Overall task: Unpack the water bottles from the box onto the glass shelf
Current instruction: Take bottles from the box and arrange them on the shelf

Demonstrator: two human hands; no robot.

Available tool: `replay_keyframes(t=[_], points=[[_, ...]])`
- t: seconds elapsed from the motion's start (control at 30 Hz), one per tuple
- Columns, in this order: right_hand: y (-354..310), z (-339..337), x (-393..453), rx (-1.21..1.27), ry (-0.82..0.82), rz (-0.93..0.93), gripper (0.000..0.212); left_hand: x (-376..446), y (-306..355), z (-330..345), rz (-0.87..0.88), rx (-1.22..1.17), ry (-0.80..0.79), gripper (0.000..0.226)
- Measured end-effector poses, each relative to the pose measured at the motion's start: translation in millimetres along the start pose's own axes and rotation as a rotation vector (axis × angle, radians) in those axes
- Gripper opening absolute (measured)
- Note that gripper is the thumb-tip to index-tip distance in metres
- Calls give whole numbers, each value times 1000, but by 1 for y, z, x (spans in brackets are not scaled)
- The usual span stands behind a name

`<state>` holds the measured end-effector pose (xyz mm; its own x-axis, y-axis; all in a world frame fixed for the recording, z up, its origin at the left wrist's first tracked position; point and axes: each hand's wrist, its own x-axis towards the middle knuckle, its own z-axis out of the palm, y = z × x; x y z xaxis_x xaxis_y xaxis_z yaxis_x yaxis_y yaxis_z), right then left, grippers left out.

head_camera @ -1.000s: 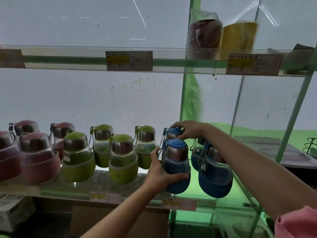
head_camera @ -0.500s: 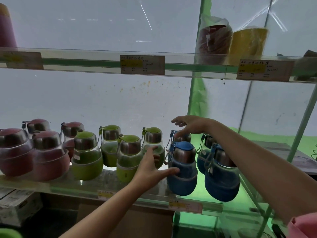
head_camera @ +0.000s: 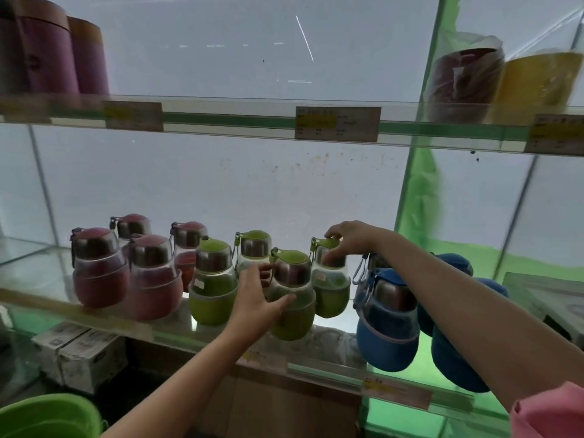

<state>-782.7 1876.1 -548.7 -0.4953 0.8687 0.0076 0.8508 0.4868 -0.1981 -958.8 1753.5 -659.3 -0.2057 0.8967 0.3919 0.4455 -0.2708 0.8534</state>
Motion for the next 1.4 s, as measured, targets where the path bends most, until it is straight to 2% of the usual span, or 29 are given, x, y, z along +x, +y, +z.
replay_keyframes(t=[0.1, 0.17, 0.23, 0.37, 0.57, 0.77, 0.97, 1.2, 1.33, 1.4], points=[[-6, 6, 2, -49, -8, 16, 67, 6, -5, -4, -184, -147, -201, 71], [-8, 9, 3, -65, 2, 21, 66, 9, -9, -4, -235, -202, -298, 70], [-8, 10, 4, -63, 28, 18, 62, 9, -12, -3, -244, -205, -328, 66], [-9, 11, 6, 21, 51, -17, 60, 6, -15, 4, -204, -110, -274, 68], [-16, 12, 11, -4, -10, -44, 61, 2, -15, 15, -186, -17, -261, 92], [-20, 12, 13, -49, 3, -49, 55, -3, -9, 28, -136, -12, -222, 84], [-18, 14, 12, -30, 48, -39, 54, -8, -9, 27, -94, -30, -165, 91], [-15, 21, 13, 24, 97, -24, 53, -5, -12, 24, -66, -30, -215, 92], [-20, 17, 14, -22, 47, 2, 58, -4, -18, 21, -62, -28, -220, 100], [-27, 11, 13, -5, 29, 9, 64, -3, -23, 12, -42, -35, -180, 97]])
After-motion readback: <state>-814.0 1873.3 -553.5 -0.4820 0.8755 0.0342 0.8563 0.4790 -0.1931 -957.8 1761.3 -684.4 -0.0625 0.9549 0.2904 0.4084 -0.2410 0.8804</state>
